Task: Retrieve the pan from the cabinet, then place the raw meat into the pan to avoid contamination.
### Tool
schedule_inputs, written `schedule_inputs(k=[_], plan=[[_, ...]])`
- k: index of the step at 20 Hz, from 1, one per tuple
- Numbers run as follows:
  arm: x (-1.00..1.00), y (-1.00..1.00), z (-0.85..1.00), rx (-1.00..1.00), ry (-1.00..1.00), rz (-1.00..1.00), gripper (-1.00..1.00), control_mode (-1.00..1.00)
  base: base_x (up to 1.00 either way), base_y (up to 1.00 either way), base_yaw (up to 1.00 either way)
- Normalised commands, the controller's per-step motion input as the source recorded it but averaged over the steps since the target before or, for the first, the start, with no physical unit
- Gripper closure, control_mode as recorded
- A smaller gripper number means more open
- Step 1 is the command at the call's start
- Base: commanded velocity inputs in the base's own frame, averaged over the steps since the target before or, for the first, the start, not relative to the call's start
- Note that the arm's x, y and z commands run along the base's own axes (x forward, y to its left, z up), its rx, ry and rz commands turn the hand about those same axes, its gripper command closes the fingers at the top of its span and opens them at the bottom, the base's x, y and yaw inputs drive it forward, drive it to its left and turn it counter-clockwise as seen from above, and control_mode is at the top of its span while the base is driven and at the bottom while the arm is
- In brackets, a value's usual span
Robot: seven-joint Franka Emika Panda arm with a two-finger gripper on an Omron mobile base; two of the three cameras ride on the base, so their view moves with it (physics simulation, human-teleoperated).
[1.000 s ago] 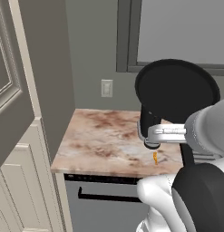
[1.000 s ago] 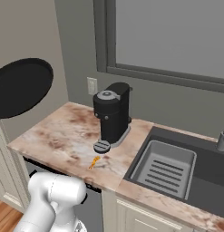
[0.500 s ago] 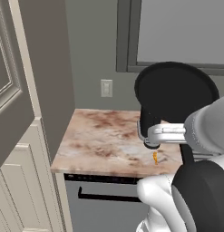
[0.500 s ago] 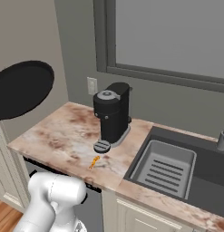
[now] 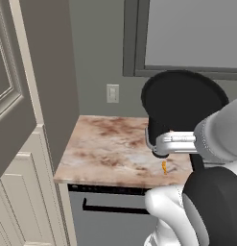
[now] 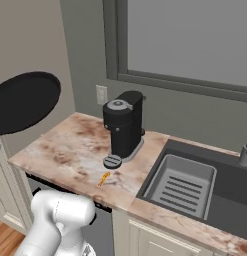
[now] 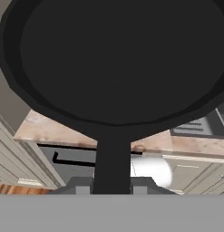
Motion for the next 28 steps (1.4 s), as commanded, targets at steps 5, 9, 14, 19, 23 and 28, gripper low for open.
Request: schedule_inputs(k=[5,9,14,19,23,28], plan=[[0.00,0.03,-0.15,0.00,0.10,0.03,1.00,-1.00,0.00,0.00,0.00],[0.00,0.10,-0.11,0.00,0.10,0.04,1.00,-1.00,0.00,0.00,0.00],[0.00,0.15,0.00,0.00,0.05,0.04,1.00,-1.00,0.00,0.00,0.00],[0.00,0.13,-0.01,0.00,0.06,0.04,1.00,-1.00,0.00,0.00,0.00],[0.05,0.06,-0.11,0.00,0.07,0.03,1.00,-1.00,0.00,0.00,0.00],[0.09,0.00,-0.16,0.02,0.05,0.02,1.00,-1.00,0.00,0.00,0.00]])
